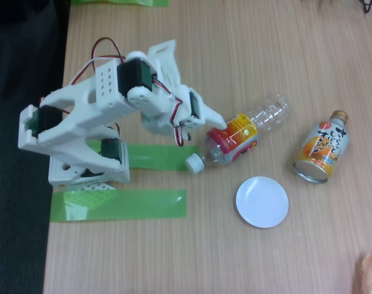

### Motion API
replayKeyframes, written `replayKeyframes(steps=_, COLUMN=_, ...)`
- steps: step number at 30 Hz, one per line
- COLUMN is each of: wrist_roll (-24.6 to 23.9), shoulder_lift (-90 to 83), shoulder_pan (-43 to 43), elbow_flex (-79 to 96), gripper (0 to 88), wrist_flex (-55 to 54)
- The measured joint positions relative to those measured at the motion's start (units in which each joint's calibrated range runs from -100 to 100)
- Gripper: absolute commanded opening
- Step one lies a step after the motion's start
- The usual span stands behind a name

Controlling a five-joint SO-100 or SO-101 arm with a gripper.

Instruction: Pick up the plastic bottle and stand it up on the white place

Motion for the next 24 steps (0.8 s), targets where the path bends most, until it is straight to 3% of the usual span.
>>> replayKeyframes(steps=5, wrist_roll=11.78, shoulder_lift=-7.91, shoulder_pan=0.15, elbow_flex=7.41, gripper=28.0, wrist_flex=-2.8)
replayKeyframes(steps=15, wrist_roll=43.95, shoulder_lift=-32.58, shoulder_pan=1.27, elbow_flex=27.2, gripper=27.4, wrist_flex=-8.16)
replayKeyframes(steps=18, wrist_roll=48.16, shoulder_lift=-38.3, shoulder_pan=1.57, elbow_flex=32.54, gripper=27.4, wrist_flex=-6.97)
replayKeyframes(steps=24, wrist_roll=49.68, shoulder_lift=-40.99, shoulder_pan=1.49, elbow_flex=33.53, gripper=27.3, wrist_flex=-0.68)
